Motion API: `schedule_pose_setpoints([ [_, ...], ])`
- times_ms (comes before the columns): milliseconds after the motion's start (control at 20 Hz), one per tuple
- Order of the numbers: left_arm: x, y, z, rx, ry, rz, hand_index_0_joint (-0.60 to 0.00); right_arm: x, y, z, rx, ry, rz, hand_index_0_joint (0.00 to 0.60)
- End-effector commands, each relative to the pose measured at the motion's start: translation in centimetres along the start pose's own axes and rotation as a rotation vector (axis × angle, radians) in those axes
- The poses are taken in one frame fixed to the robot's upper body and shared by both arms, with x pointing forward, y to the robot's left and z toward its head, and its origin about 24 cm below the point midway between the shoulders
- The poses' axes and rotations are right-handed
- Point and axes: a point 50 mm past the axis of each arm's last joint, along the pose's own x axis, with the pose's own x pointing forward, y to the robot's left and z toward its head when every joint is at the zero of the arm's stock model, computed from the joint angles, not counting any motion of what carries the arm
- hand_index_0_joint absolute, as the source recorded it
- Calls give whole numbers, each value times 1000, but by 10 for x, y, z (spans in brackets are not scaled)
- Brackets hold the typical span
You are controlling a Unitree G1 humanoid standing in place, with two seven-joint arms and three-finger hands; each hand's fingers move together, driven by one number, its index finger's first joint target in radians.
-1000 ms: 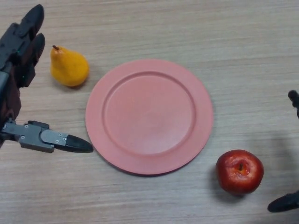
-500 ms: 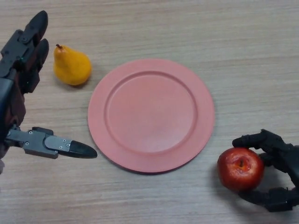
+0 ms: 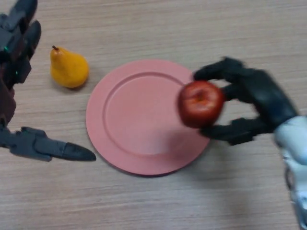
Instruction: Pick up the red apple and place it on the plate
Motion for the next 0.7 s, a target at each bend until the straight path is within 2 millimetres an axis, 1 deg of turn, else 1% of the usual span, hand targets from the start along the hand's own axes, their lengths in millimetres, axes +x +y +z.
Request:
schedule_pose_setpoints([
  [50, -1, 14, 34, 98, -174, 77, 0, 9, -4, 30, 18, -159, -93, 600],
  [100, -2, 14, 32, 81, -163, 70, 0, 18, 11, 27, -23, -142, -89, 600],
  [150, -2, 15, 31, 74, -158, 70, 0, 20, 15, 25, -26, -138, -88, 600],
  [200, -3, 17, 30, 60, -166, 92, 0, 21, 29, 15, -45, -81, -59, 600],
  [250, -3, 18, 30, 60, -164, 96, 0, 21, 32, 14, -55, -72, -52, 600],
  [300, -3, 18, 29, 60, -162, 97, 0, 21, 33, 14, -64, -75, -46, 451],
  [350, -3, 18, 28, 58, -160, 98, 0, 22, 34, 14, -74, -79, -40, 350],
  [400, -4, 19, 26, 46, -148, 102, 0, 23, 32, 17, -112, -112, -37, 201],
  [450, -5, 21, 24, 30, -135, 106, 0, 25, 30, 19, -143, -145, -40, 99],
  [500, -5, 27, 23, 0, -122, 137, 0, 30, 16, 26, -229, -216, -84, 0],
  [550, -5, 28, 23, 8, -129, 146, 0, 31, 10, 26, -257, -220, -91, 0],
  [600, -5, 31, 23, 20, -147, 167, 0, 32, -11, 30, -283, -240, -117, 0],
  [650, -5, 33, 23, 26, -151, 173, 0, 31, -18, 31, -284, -242, -122, 0],
  [700, -5, 37, 23, 51, -165, 190, 0, 27, -39, 35, -268, -244, -152, 0],
])
